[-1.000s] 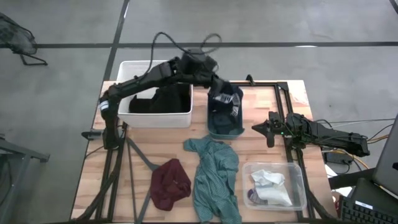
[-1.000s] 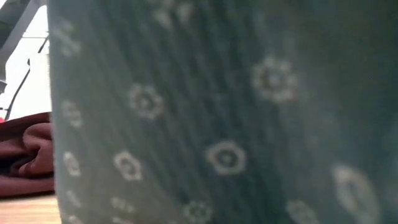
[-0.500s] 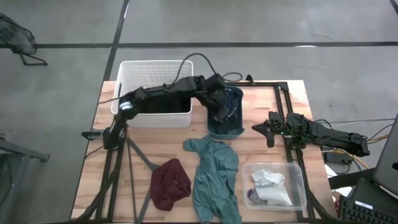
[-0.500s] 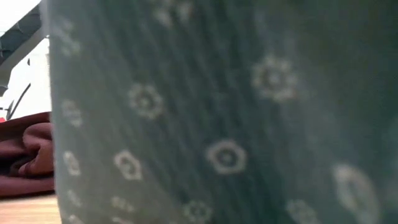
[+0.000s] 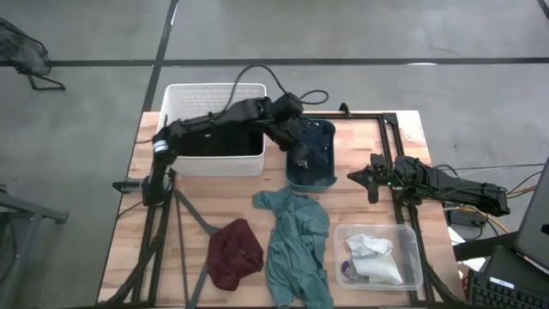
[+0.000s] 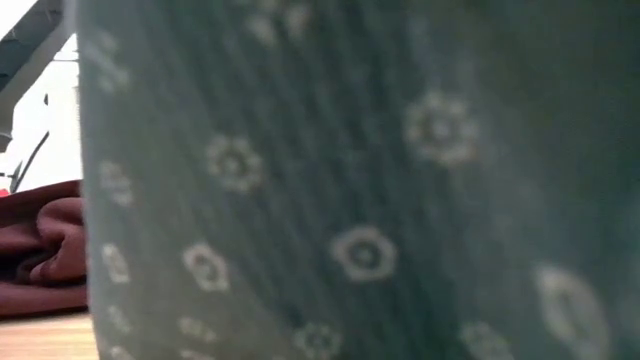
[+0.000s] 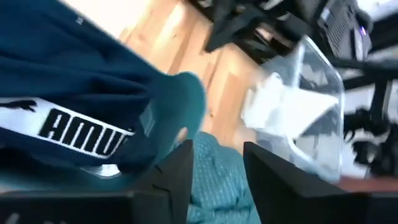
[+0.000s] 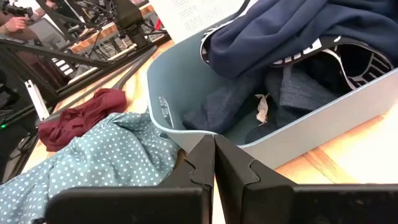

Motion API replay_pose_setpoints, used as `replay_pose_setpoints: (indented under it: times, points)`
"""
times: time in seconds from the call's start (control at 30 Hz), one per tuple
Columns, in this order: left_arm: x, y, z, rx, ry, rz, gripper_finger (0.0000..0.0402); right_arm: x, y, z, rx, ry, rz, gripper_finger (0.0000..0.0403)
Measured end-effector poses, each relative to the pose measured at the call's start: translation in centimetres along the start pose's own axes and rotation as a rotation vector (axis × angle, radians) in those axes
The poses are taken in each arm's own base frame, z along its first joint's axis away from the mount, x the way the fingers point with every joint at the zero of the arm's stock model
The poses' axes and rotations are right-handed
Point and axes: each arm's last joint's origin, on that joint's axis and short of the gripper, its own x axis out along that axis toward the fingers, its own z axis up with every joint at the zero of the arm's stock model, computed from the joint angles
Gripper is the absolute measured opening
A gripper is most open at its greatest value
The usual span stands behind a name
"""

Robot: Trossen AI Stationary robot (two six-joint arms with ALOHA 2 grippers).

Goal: Pick & Place Cloths
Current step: Put the red shirt into the blue bin

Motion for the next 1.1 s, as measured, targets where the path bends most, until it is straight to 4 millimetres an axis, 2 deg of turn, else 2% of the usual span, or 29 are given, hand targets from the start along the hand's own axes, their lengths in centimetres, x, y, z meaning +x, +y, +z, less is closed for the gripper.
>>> replay_pose_setpoints:
  times: [0.17, 0.27, 0.4, 0.5, 0.63, 0.77, 0.97, 1.1]
  points:
    - [-4.4, -3.5, -2.2, 0.188, 0.044, -0.014, 0.0160, 0.0, 0.0, 0.0, 0.000, 0.000, 0.000, 0.0008]
    - [-6.6, -4.6, -3.8, 0.190, 0.101, 0.005, 0.0160, 0.0, 0.0, 0.0, 0.000, 0.000, 0.000, 0.0008]
    - [-8.2, -5.6, -6.4, 0.162, 0.179, 0.076, 0.0161, 0.0, 0.0, 0.0, 0.000, 0.000, 0.000, 0.0008]
    - [-8.6, -6.8, -8.8, 0.177, 0.228, 0.111, 0.0161, 0.0, 0.0, 0.0, 0.000, 0.000, 0.000, 0.0008]
    - [-7.8, -7.9, -12.4, 0.142, 0.303, 0.138, 0.0161, 0.0, 0.0, 0.0, 0.000, 0.000, 0.000, 0.0008]
    - [-6.3, -8.2, -16.2, 0.093, 0.393, 0.160, 0.0161, 0.0, 0.0, 0.0, 0.000, 0.000, 0.000, 0.0008]
    - [-2.3, -7.0, -21.3, -0.009, 0.475, 0.190, 0.0161, 0.0, 0.0, 0.0, 0.000, 0.000, 0.000, 0.0008]
    - [0.8, -5.8, -24.4, -0.050, 0.461, 0.159, 0.0161, 0.0, 0.0, 0.0, 0.000, 0.000, 0.000, 0.0008]
